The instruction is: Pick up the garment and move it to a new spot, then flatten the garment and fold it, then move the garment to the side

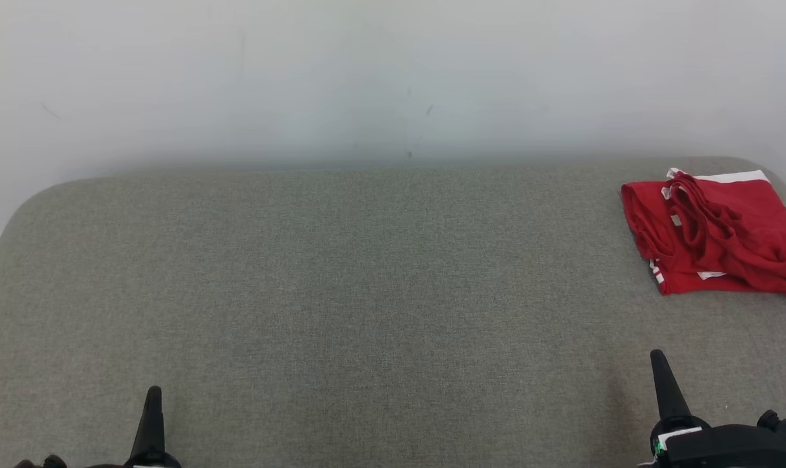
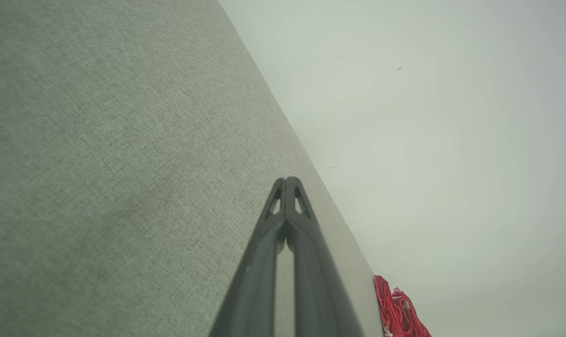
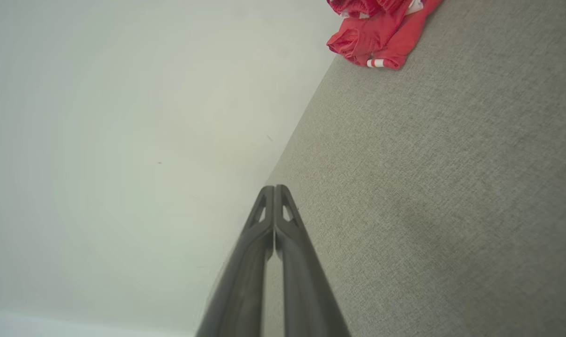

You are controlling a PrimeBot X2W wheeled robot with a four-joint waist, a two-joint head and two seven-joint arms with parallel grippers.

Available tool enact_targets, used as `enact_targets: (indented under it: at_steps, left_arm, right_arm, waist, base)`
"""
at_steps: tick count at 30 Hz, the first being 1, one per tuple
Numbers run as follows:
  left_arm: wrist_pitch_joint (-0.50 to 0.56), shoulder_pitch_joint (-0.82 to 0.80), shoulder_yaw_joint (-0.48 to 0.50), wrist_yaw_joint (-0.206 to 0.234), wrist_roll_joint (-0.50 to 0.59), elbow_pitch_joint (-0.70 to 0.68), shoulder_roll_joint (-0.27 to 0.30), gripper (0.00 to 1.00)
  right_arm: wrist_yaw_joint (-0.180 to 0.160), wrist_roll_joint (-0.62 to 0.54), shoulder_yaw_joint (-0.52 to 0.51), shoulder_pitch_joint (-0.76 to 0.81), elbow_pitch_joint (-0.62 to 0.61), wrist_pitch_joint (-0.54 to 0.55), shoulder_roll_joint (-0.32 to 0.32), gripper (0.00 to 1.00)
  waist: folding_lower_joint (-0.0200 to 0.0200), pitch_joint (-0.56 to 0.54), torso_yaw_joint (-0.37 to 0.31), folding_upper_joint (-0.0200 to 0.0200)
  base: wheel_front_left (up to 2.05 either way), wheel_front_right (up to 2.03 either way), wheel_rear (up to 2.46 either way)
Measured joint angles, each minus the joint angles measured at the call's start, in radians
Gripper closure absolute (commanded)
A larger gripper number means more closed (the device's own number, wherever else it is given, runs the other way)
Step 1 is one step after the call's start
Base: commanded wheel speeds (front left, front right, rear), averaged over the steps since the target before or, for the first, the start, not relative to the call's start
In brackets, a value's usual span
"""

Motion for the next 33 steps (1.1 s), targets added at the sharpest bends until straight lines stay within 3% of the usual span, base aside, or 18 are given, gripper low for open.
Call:
enact_targets:
  at_steps: [33]
  left_arm:
    - [0.076, -0.047, 0.017, -0.015, -0.274, 0.019, -0.015, 1.0]
  right_arm:
    - [0.0, 0.274, -0.036, -0.048, 0.017, 0.072, 0.003, 1.0]
  waist:
    - [0.0, 0.002, 0.002, 0.0]
  base:
    - [0.0, 0.0, 0.0]
